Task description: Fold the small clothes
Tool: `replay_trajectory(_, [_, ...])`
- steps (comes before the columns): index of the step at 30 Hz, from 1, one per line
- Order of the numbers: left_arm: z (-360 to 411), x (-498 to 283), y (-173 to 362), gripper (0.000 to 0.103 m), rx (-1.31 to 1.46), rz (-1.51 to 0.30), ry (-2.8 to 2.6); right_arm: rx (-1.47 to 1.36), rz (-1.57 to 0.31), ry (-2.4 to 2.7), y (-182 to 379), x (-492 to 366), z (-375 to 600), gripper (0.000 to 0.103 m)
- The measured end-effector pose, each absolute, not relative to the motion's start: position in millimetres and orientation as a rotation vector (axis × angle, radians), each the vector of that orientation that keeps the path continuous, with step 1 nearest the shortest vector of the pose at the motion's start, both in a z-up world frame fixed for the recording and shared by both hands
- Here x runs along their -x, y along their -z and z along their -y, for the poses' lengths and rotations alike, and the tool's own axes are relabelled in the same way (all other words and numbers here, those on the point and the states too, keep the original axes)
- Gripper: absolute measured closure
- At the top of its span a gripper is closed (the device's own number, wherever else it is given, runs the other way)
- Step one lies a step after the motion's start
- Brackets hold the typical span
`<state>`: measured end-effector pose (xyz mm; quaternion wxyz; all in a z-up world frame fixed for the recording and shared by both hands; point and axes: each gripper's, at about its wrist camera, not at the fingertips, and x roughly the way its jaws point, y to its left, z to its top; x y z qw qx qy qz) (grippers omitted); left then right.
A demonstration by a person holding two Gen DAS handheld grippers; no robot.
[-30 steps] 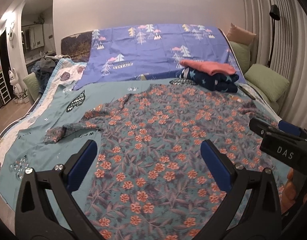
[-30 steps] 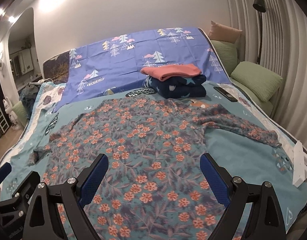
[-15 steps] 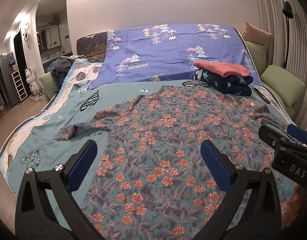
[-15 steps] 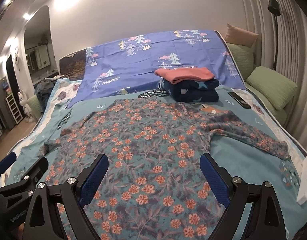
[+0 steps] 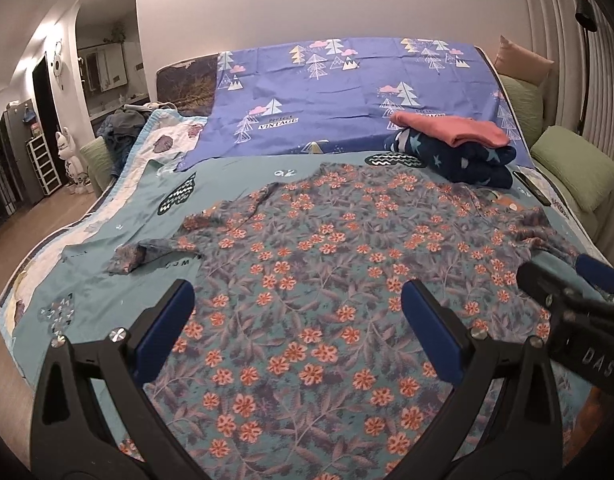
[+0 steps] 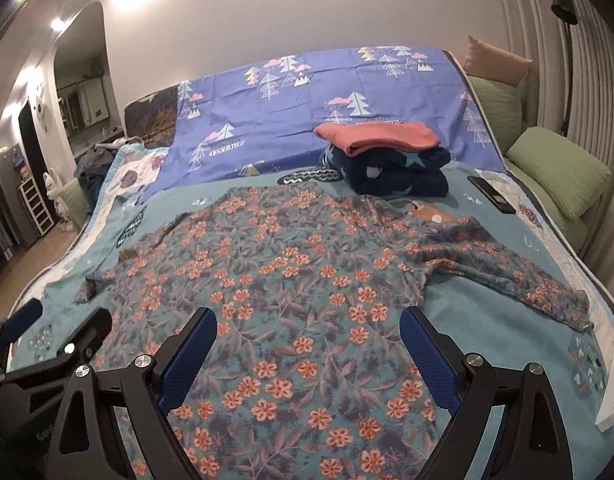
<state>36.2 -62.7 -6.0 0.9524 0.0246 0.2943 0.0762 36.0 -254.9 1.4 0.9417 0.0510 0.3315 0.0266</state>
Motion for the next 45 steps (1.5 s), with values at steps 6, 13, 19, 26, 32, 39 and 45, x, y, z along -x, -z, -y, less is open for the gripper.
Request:
replay_trajectory(6, [72, -47, 5, 0.0, -0.045, -0.593, -0.141, -0.086, -0.693, -0.044, 0, -39, 262, 0.008])
replay_trajectory(13, [75, -45, 6, 0.0, -0.058, -0.587, -0.121, -0.077, -0.666, -0.038, -9, -39, 261, 0.008])
replay_trajectory(19, [67, -48, 8, 0.0, -0.056, -0.612, -0.103, -0.094, -0.654, -0.015, -13, -35, 259, 0.008])
replay_trajectory(26, [43, -49, 5, 0.0, -0.034, -0.612, -0.062, -0.119, -0.636, 0.017, -18, -33, 245, 0.008])
replay_trajectory(32, [20, -56, -3, 0.0, -0.037, -0.608, -0.024, -0.1, -0.592, 0.056, -32, -32, 220, 0.008])
replay_trajectory(39, [-10, -58, -15, 0.0, -0.011, -0.558, 0.01, -0.097, -0.548, 0.076, -49, -34, 191, 0.008])
replay_trajectory(45, [-41, -70, 0, 0.0, 0.049, -0.596, 0.019, -0.067, -0.565, 0.061, -45, -48, 167, 0.009])
